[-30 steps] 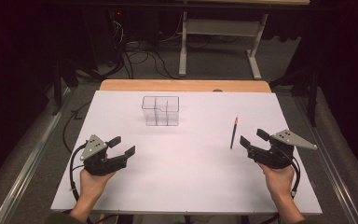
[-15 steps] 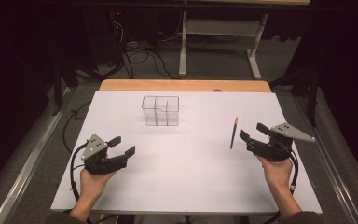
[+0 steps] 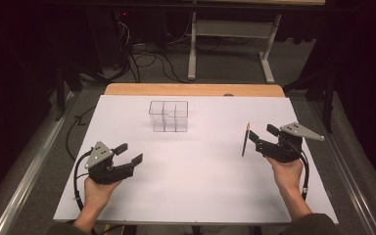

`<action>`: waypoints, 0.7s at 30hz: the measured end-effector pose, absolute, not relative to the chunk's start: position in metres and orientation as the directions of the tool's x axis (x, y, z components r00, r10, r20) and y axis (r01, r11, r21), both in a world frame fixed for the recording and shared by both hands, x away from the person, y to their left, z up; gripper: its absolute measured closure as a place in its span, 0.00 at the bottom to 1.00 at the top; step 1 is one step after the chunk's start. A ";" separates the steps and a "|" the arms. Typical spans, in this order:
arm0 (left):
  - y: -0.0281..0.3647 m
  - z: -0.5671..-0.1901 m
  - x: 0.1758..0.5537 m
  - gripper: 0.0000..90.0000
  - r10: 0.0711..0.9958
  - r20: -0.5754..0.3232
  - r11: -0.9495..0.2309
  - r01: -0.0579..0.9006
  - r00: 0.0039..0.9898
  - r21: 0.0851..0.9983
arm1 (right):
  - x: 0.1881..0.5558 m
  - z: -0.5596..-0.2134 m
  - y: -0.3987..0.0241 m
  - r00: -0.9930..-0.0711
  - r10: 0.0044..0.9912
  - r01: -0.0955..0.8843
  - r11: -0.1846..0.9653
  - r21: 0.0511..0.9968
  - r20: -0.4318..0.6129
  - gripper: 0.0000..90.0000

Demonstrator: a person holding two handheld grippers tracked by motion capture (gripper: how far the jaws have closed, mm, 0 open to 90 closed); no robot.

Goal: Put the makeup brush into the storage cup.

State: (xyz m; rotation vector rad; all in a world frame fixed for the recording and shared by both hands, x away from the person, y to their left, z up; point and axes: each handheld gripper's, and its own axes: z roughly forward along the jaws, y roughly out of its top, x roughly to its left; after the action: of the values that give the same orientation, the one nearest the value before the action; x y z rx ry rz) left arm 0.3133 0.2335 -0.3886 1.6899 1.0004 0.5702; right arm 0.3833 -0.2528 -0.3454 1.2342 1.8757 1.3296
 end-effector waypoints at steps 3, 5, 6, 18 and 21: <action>0.233 -0.389 0.314 0.35 0.836 -0.101 -0.109 0.343 0.540 0.933 | 0.386 -0.345 -0.251 -0.445 0.892 0.376 0.106 0.921 0.078 0.30; 0.233 -0.389 0.313 0.35 0.835 -0.097 -0.111 0.340 0.541 0.934 | 0.388 -0.345 -0.250 -0.445 0.892 0.379 0.110 0.919 0.077 0.30; 0.233 -0.388 0.313 0.35 0.835 -0.097 -0.113 0.340 0.542 0.934 | 0.390 -0.345 -0.249 -0.442 0.894 0.380 0.110 0.918 0.076 0.30; 0.233 -0.388 0.313 0.35 0.832 -0.096 -0.116 0.340 0.546 0.933 | 0.406 -0.343 -0.243 -0.431 0.898 0.400 0.103 0.911 0.088 0.29; 0.233 -0.388 0.313 0.35 0.832 -0.097 -0.114 0.341 0.546 0.933 | 0.411 -0.343 -0.239 -0.425 0.901 0.408 0.109 0.907 0.083 0.29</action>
State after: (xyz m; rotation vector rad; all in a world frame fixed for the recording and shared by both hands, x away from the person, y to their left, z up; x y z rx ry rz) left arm 0.3130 0.2326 -0.3884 1.6970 0.9923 0.5652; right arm 0.4107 -0.2386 -0.3429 1.2706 1.8905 1.2865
